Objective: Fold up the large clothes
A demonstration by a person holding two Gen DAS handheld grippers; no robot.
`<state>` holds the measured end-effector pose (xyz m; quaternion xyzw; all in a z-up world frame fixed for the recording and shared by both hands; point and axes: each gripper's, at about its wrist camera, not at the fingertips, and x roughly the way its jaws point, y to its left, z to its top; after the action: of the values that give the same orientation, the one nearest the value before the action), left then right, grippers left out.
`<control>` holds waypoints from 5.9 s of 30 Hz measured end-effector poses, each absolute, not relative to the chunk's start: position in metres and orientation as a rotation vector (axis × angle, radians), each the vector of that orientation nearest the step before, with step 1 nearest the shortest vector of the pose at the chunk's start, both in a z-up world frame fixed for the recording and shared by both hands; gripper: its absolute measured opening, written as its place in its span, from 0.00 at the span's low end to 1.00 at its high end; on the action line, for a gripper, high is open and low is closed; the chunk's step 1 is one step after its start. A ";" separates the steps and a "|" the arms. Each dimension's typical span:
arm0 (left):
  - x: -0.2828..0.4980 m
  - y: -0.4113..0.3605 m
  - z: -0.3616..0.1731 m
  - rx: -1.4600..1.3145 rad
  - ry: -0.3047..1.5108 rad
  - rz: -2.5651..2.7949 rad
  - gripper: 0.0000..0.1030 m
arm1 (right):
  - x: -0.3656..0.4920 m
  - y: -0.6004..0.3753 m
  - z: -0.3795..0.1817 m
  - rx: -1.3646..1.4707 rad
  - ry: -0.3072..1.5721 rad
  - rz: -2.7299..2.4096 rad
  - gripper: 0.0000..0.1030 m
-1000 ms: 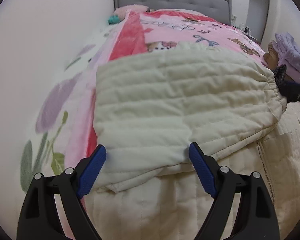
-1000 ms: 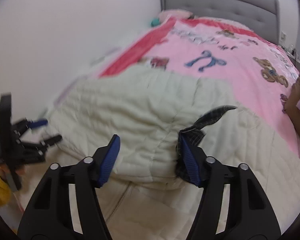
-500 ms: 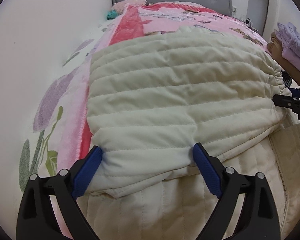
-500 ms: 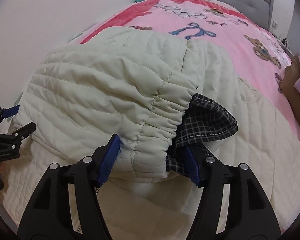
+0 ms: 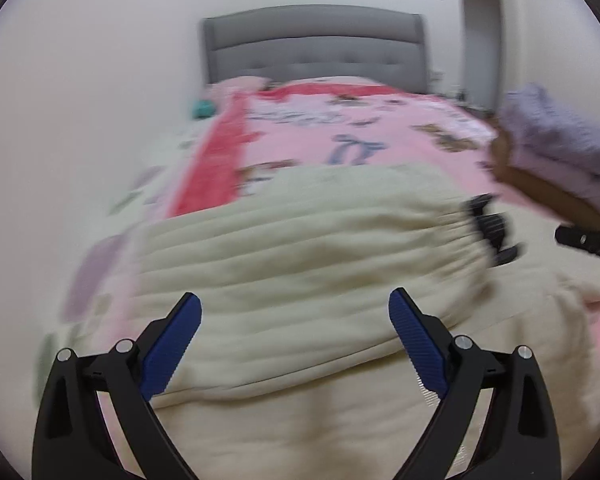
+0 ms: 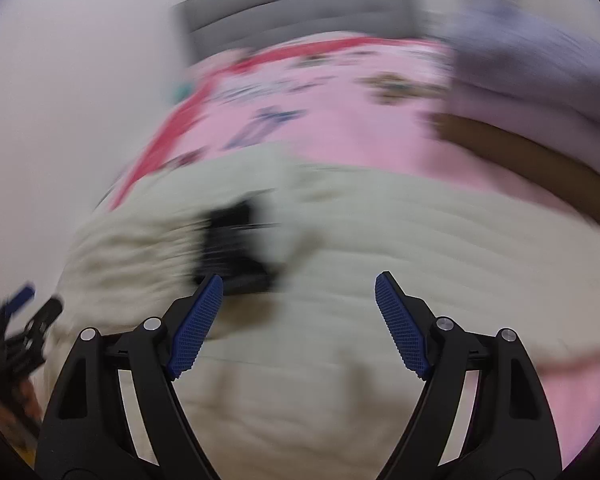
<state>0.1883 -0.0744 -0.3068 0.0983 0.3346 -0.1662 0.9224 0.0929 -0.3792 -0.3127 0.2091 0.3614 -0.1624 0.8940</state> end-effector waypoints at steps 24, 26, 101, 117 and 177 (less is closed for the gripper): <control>0.180 -0.244 -0.359 0.358 0.857 -0.479 0.91 | -0.145 -0.681 -0.412 1.314 0.329 -1.034 0.67; 0.180 -0.245 -0.360 0.364 0.859 -0.477 0.91 | -0.144 -0.687 -0.417 1.350 0.313 -0.990 0.70; 0.244 -0.088 -0.339 -0.286 1.078 -0.532 0.52 | 0.123 -0.357 -0.312 0.318 0.952 -0.099 0.69; 0.273 -0.084 -0.359 -0.378 1.119 -0.524 0.44 | 0.140 -0.357 -0.373 0.250 1.097 -0.243 0.76; 0.247 -0.105 -0.312 0.047 0.875 -0.425 0.80 | 0.152 -0.360 -0.323 0.352 0.718 -0.119 0.74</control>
<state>0.2471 -0.1051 -0.3123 0.0227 0.4205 -0.2040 0.8838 0.1519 -0.3601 -0.3228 0.1713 0.3495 -0.0577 0.9193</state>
